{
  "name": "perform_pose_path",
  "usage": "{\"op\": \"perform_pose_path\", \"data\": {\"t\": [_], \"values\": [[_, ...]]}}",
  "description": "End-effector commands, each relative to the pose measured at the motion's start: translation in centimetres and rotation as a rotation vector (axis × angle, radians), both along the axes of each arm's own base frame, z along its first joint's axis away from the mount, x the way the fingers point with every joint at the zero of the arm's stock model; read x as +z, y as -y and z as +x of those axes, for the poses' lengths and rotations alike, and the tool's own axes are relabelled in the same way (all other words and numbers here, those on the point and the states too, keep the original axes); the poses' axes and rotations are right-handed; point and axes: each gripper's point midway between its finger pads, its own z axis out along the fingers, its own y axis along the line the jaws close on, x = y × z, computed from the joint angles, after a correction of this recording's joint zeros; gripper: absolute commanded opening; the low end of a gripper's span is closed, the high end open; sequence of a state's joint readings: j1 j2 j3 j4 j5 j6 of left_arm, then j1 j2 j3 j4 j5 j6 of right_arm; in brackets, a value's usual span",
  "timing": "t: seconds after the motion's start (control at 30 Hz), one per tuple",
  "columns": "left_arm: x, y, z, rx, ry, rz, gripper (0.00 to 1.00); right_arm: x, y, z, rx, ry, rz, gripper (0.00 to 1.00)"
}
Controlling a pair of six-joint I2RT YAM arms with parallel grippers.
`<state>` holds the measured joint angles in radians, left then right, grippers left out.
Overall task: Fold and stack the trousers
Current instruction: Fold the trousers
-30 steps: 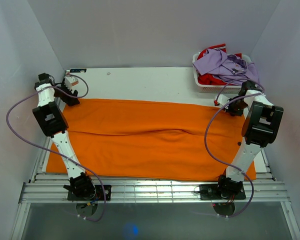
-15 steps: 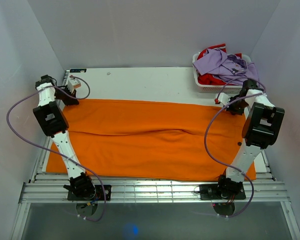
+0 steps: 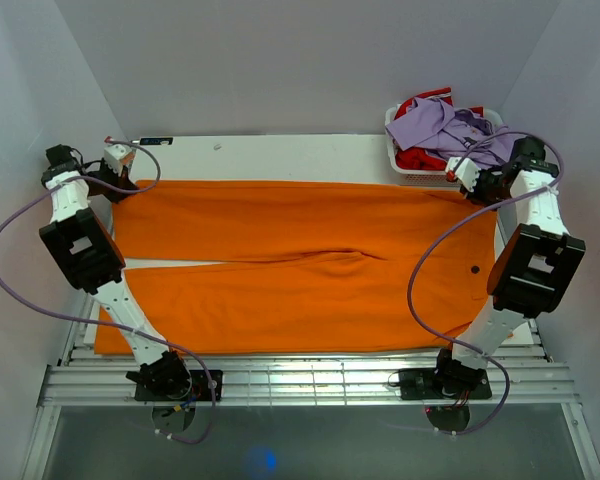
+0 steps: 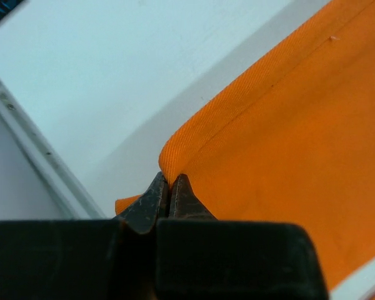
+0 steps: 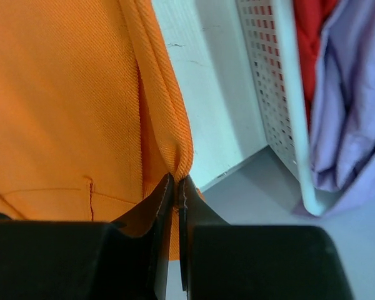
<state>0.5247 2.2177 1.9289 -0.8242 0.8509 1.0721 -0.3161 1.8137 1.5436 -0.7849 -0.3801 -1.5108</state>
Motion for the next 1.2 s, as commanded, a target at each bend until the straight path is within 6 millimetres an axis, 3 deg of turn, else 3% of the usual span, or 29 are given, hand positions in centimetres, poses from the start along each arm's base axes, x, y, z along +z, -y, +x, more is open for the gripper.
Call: {"op": "perform_pose_path", "data": {"t": [0.0,0.03,0.1,0.13,0.17,0.2,0.23,0.27,0.37,0.4,0.47,0.5,0.53,0.6,0.63,0.73,0.87,0.9,0.97,1.0,1.17], "values": [[11.7,-2.4,-0.7,0.039,0.303,0.098,0.00,5.7,2.1,-0.9,-0.020,0.144,-0.044,0.08],[12.2,-3.1,-1.8,0.058,0.311,0.096,0.00,5.9,2.3,-1.5,-0.020,0.141,-0.044,0.08],[11.7,-2.4,-3.9,0.040,0.307,0.082,0.00,6.7,2.7,-2.9,-0.008,0.160,-0.059,0.08],[13.6,-2.6,-5.6,0.045,0.341,0.110,0.00,6.9,2.8,-3.5,-0.003,0.165,-0.062,0.08],[12.5,-2.1,-7.0,0.022,0.335,0.103,0.00,6.3,2.7,-4.5,0.001,0.150,-0.054,0.08],[12.3,-1.9,-8.3,0.022,0.328,0.103,0.00,7.4,2.9,-5.4,-0.002,0.179,-0.059,0.08],[13.7,-2.2,-10.0,0.034,0.357,0.134,0.00,7.4,3.0,-6.1,0.012,0.182,-0.069,0.08],[12.3,-1.7,-11.5,0.030,0.336,0.114,0.00,7.1,2.7,-7.3,0.021,0.160,-0.061,0.08],[12.0,-2.0,-15.7,0.036,0.339,0.158,0.00,6.1,2.7,-10.9,0.057,0.153,-0.088,0.08],[10.1,-1.2,-17.6,0.013,0.308,0.153,0.00,4.9,2.6,-13.2,0.055,0.125,-0.087,0.08],[8.6,-1.9,-20.8,0.033,0.281,0.179,0.00,3.6,2.6,-15.3,0.108,0.112,-0.131,0.08],[6.8,-0.7,-23.0,0.040,0.223,0.138,0.00,3.1,2.9,-17.1,0.098,0.095,-0.146,0.08],[6.2,-1.9,-24.7,0.043,0.234,0.195,0.00,1.2,2.5,-18.6,0.107,0.054,-0.126,0.08],[4.4,-1.6,-27.4,0.063,0.174,0.158,0.00,0.2,3.0,-20.7,0.126,0.042,-0.159,0.08],[2.7,-2.1,-29.4,0.054,0.134,0.189,0.00,-1.5,2.5,-22.1,0.129,0.001,-0.133,0.08],[-1.1,-1.7,-33.1,0.043,-0.006,0.150,0.00,-3.7,2.7,-24.5,0.152,-0.068,-0.150,0.08],[-5.1,-1.3,-35.6,-0.002,-0.144,0.173,0.00,-7.3,2.0,-26.6,0.177,-0.153,-0.140,0.08],[-5.8,-1.9,-35.7,-0.003,-0.151,0.213,0.00,-7.9,2.2,-26.7,0.178,-0.160,-0.156,0.08],[-7.5,-1.4,-36.1,-0.008,-0.196,0.248,0.00,-9.0,3.1,-26.4,0.169,-0.151,-0.206,0.08],[-8.1,-2.6,-35.5,0.038,-0.209,0.297,0.00,-10.2,2.7,-27.0,0.168,-0.176,-0.205,0.08],[-10.7,-1.5,-33.0,0.032,-0.316,0.311,0.00,-11.6,3.4,-26.1,0.061,-0.213,-0.174,0.08]]}}
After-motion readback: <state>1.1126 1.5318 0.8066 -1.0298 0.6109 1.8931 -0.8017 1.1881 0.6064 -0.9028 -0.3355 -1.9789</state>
